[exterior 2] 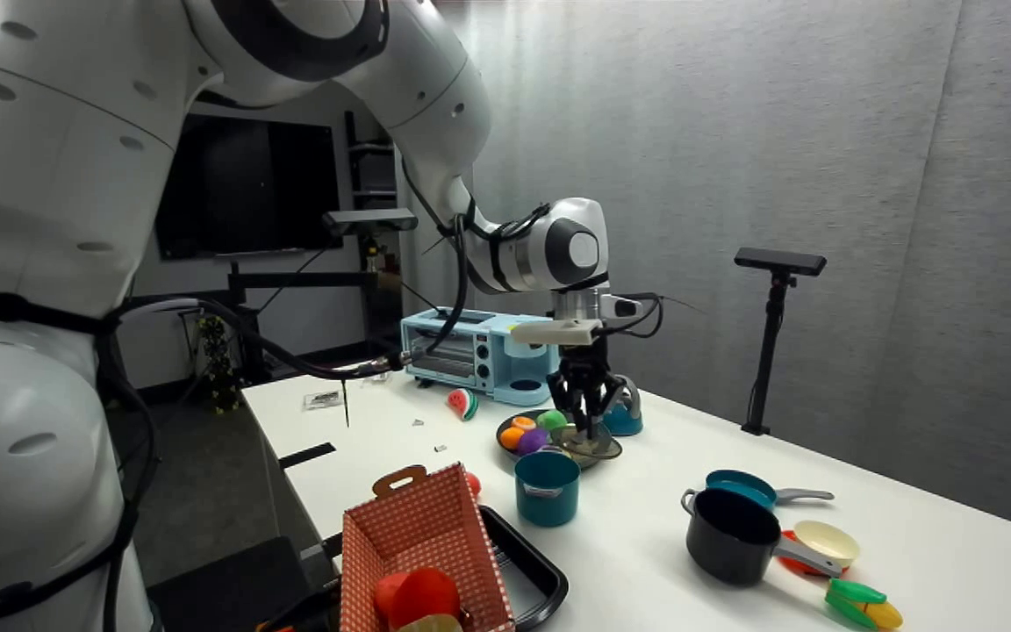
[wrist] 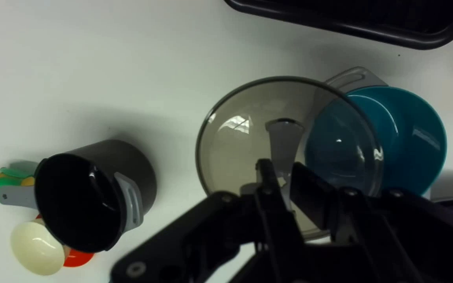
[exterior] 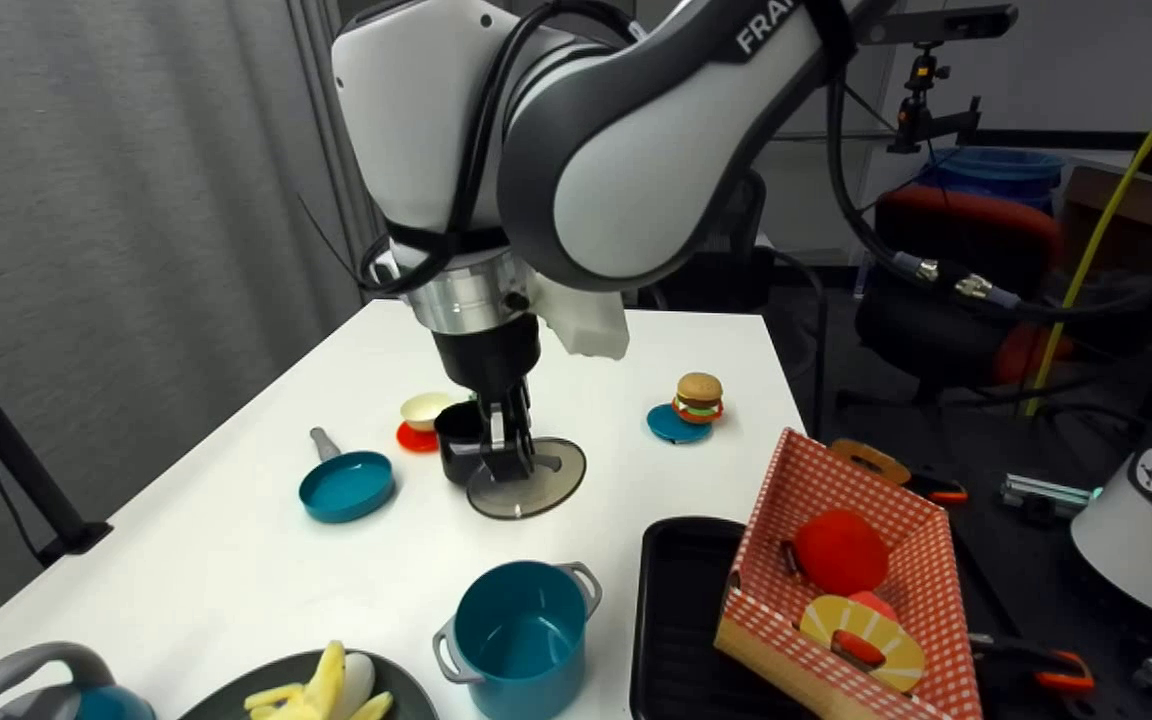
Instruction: Take the lid from the black pot and put it on the blue pot
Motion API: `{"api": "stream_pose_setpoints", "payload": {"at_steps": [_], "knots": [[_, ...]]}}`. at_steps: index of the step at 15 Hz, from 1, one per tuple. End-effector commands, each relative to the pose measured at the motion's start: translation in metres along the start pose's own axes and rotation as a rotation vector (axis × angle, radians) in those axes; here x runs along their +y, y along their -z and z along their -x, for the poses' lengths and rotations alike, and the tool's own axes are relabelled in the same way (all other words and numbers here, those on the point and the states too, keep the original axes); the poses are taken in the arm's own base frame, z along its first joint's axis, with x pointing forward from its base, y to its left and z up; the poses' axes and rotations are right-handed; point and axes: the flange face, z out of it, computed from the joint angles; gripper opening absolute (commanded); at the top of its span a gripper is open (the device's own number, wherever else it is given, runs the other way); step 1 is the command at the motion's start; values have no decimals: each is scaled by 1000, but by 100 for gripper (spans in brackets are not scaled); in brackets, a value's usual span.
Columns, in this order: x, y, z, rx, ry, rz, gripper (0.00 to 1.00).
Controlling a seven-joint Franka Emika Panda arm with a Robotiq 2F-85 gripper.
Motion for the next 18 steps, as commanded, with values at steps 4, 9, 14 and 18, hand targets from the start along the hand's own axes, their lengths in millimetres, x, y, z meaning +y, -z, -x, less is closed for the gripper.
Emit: {"api": "stream_pose_setpoints", "payload": {"at_steps": [4, 9, 14, 18], "knots": [[-36, 0, 18, -20, 42, 7, 4], [-60, -8, 19, -28, 81, -17, 4], [-82, -8, 15, -12, 123, -29, 4], [-98, -9, 8, 24, 151, -55, 4]]}}
